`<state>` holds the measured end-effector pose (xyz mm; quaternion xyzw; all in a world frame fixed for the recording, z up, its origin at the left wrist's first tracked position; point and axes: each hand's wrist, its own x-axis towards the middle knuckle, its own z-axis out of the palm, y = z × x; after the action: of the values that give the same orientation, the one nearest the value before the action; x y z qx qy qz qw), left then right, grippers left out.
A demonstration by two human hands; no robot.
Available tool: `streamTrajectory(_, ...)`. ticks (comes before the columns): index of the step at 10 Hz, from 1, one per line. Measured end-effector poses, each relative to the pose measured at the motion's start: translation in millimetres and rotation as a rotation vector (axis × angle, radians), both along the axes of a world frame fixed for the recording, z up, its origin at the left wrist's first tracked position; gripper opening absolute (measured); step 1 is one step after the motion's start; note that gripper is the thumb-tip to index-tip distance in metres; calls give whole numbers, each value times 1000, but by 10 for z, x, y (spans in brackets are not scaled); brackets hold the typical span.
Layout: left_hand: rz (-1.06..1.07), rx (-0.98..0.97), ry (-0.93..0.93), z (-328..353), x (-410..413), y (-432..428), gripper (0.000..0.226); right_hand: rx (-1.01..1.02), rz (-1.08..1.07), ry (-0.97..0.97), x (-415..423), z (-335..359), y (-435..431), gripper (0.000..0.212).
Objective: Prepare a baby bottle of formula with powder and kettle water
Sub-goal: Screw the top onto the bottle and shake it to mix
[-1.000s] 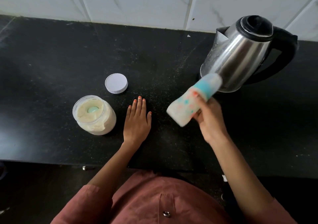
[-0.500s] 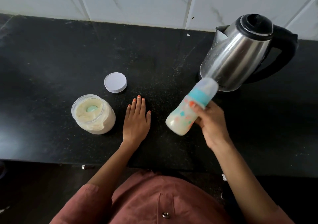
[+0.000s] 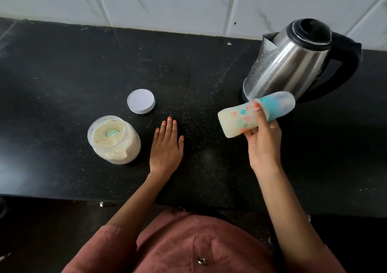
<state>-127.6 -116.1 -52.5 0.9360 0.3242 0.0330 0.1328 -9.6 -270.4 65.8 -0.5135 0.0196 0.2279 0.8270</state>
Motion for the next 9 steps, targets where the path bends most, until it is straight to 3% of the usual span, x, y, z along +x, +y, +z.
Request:
streamTrajectory(2,1,-4,-5,-14,3,16,55,-292,308,-251,-136,-33,-56,52)
streamTrajectory(3,-2,8,-5,-15,2,9,55,-124,46,-107,24,17,-56,58)
streamTrajectory(4,-1,9,2,-16,-1,6,55,-141,64,-108,-31,-51,-34,57)
streamTrajectory(5,-1,6,2,-17,-1,17,55,-291,369,-220,-211,-87,-54,48)
streamTrajectory(6,-2,13,1,-11,7,11,55,-214,264,-143,-90,-32,-36,46)
streamTrajectory(7,5,15,0,-9,6,3,55,-79,31,61,11,-17,38,39)
streamTrajectory(9,-2,-8,7,-10,2,17,55,-315,400,-124,-251,-79,-2,50)
